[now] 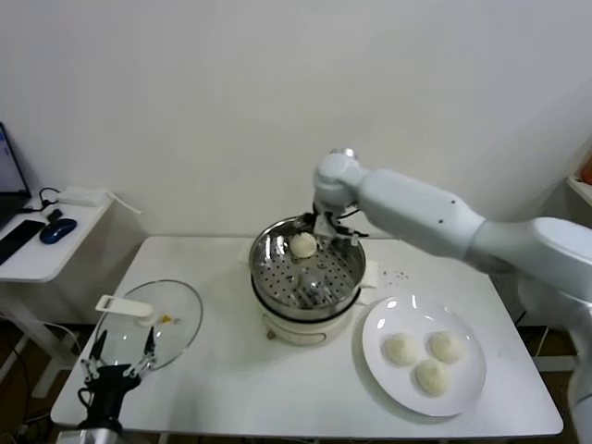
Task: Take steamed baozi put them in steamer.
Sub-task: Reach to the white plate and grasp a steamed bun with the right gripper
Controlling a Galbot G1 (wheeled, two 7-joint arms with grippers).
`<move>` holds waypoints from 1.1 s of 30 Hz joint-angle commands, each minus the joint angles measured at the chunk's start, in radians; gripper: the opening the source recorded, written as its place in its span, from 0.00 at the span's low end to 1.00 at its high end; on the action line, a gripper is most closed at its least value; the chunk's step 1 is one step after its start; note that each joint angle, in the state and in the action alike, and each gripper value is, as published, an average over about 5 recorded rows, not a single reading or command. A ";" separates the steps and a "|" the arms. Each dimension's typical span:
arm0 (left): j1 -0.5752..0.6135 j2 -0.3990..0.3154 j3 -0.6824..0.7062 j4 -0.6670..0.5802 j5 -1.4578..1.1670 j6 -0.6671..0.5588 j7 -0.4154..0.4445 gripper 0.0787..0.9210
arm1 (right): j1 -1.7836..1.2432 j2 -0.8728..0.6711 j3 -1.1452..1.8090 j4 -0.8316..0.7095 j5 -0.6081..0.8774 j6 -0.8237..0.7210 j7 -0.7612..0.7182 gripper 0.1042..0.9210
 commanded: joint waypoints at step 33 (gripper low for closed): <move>0.020 -0.001 0.018 -0.027 -0.003 -0.004 0.008 0.88 | -0.276 -0.579 -0.142 0.258 0.672 -0.639 0.179 0.88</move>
